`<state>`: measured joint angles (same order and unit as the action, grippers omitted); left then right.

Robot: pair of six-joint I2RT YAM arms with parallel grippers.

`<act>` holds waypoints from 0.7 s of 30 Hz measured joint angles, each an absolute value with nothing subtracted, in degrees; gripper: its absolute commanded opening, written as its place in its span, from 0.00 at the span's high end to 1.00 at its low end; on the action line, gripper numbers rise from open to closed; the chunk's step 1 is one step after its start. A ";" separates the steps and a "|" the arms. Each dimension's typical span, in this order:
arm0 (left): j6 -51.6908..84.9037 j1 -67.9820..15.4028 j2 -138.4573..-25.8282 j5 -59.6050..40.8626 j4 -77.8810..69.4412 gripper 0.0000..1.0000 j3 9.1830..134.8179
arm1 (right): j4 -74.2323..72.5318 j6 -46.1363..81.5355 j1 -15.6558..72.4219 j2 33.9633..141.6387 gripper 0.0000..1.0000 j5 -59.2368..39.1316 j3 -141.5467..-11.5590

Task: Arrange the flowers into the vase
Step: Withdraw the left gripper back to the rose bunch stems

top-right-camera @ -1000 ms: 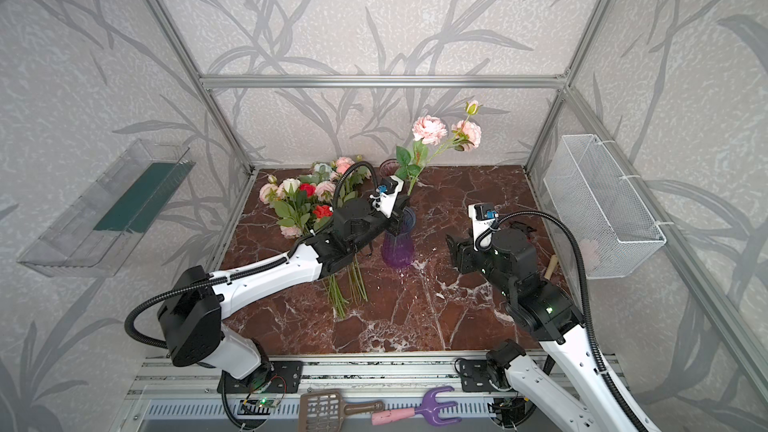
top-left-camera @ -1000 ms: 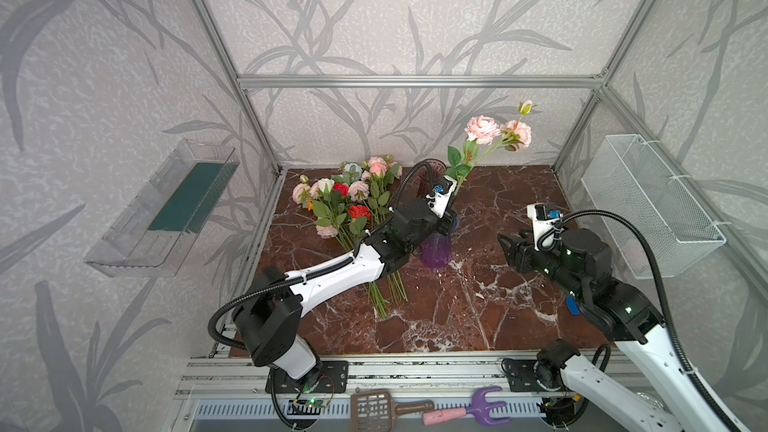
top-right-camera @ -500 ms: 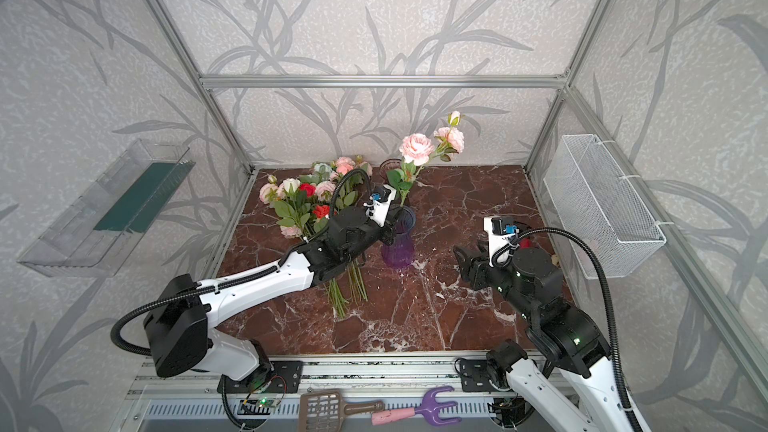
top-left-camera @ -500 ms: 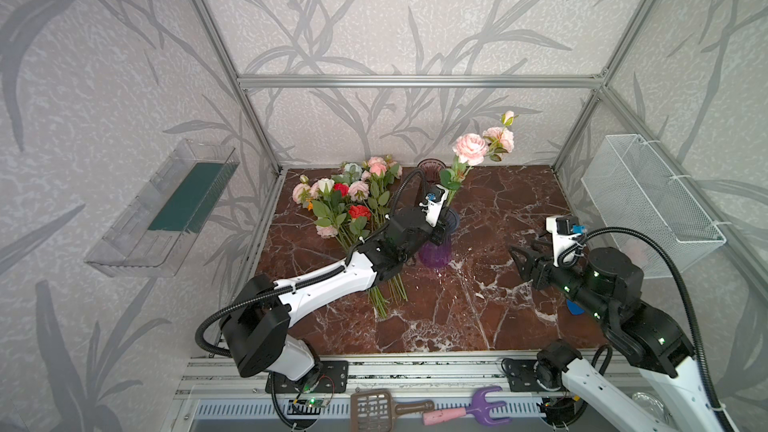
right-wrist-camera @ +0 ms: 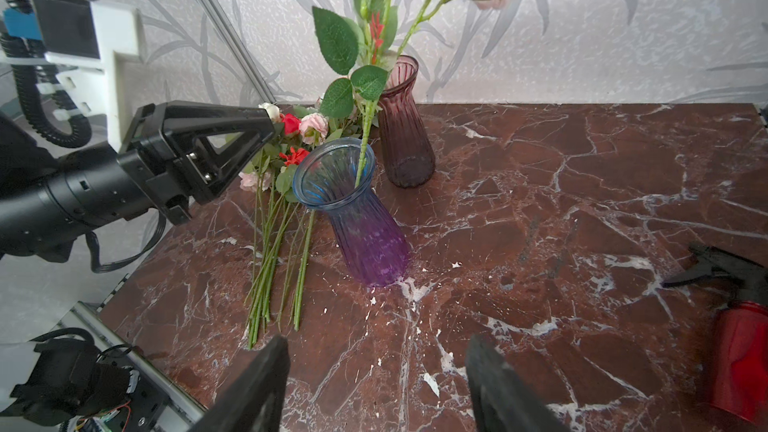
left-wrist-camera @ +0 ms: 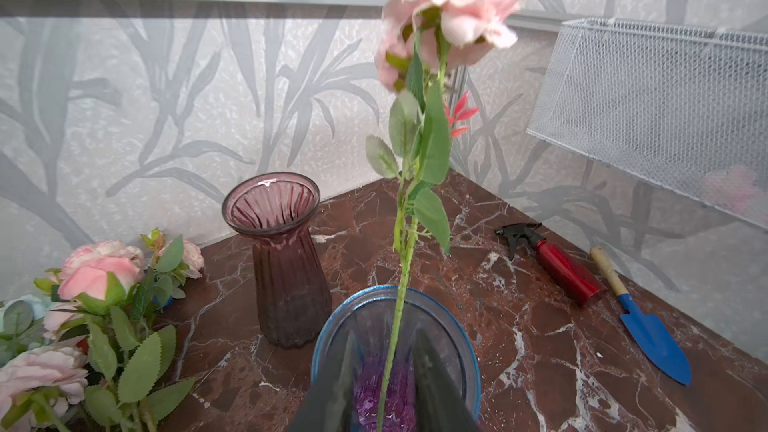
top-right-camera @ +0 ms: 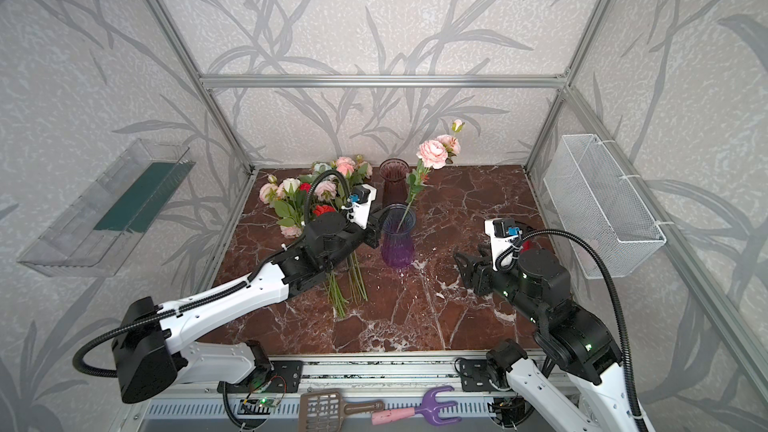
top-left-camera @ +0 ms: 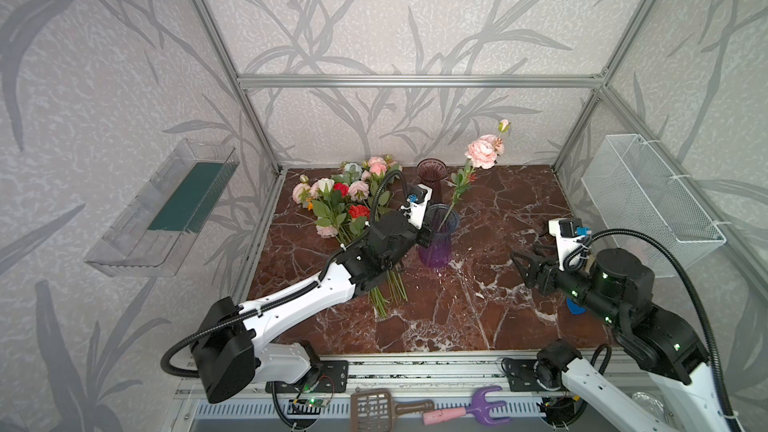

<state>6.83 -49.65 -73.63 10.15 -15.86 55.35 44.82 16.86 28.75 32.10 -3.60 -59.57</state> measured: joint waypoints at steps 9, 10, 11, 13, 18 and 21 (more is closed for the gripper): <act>12.97 -49.67 -56.25 20.58 -14.11 0.33 45.06 | 44.31 17.30 28.75 31.64 0.01 -7.40 -58.19; 14.26 -49.67 -53.98 22.15 -13.69 0.30 42.89 | 43.70 18.39 28.75 30.70 0.01 -6.81 -56.90; 15.59 -49.63 -51.99 23.70 -12.99 0.27 41.01 | 42.70 19.73 28.75 29.19 0.00 -5.87 -55.07; 18.48 -49.54 -48.42 26.33 -11.33 0.21 37.74 | 40.86 21.32 28.75 25.96 0.15 -4.51 -50.87; 27.66 -49.23 -37.65 32.71 -4.58 0.18 29.67 | 41.30 24.51 28.64 28.95 0.49 -3.03 -48.93; 34.59 -48.38 -33.23 36.88 3.46 0.21 28.29 | 41.58 25.65 28.64 36.27 0.56 -2.66 -49.43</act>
<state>34.59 -48.38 -33.23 36.88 3.46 28.29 41.58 25.65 28.64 36.27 -2.66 -49.43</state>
